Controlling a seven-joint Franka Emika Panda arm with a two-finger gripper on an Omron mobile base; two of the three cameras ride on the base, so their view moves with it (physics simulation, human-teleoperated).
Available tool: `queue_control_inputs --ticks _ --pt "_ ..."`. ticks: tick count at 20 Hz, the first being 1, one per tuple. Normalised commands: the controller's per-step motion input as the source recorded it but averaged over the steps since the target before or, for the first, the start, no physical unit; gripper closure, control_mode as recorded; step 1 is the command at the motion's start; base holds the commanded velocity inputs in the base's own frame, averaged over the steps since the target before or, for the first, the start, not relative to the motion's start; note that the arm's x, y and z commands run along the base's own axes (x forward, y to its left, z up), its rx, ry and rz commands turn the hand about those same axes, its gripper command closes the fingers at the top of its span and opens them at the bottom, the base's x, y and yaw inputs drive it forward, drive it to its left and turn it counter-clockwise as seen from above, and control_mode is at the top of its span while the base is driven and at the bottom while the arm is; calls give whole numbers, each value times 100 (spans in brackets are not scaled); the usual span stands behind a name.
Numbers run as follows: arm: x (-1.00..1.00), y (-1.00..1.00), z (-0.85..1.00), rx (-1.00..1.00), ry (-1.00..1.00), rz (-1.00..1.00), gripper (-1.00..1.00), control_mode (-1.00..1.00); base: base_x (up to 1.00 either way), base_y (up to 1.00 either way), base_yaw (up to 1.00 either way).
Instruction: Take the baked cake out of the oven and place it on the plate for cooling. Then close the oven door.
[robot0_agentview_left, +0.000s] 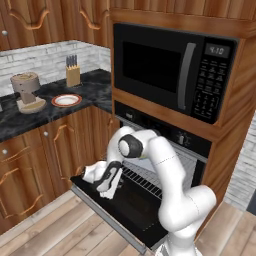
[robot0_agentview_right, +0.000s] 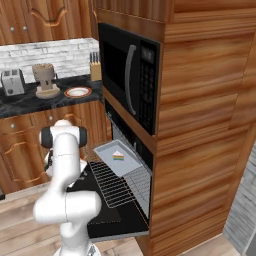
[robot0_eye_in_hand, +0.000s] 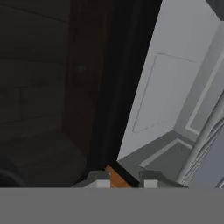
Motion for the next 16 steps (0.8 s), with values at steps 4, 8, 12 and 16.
queue_control_inputs --ticks 4,8,12,16 --pt "-77 71 -1 2 -2 0 -100 -100 0 0 0" --pt "-66 24 90 4 -41 0 -100 -100 0 0 0" --pt "-28 -3 100 12 -42 -1 -100 -100 0 0 0" --pt "7 -17 100 17 -21 -7 -100 -100 0 0 0"
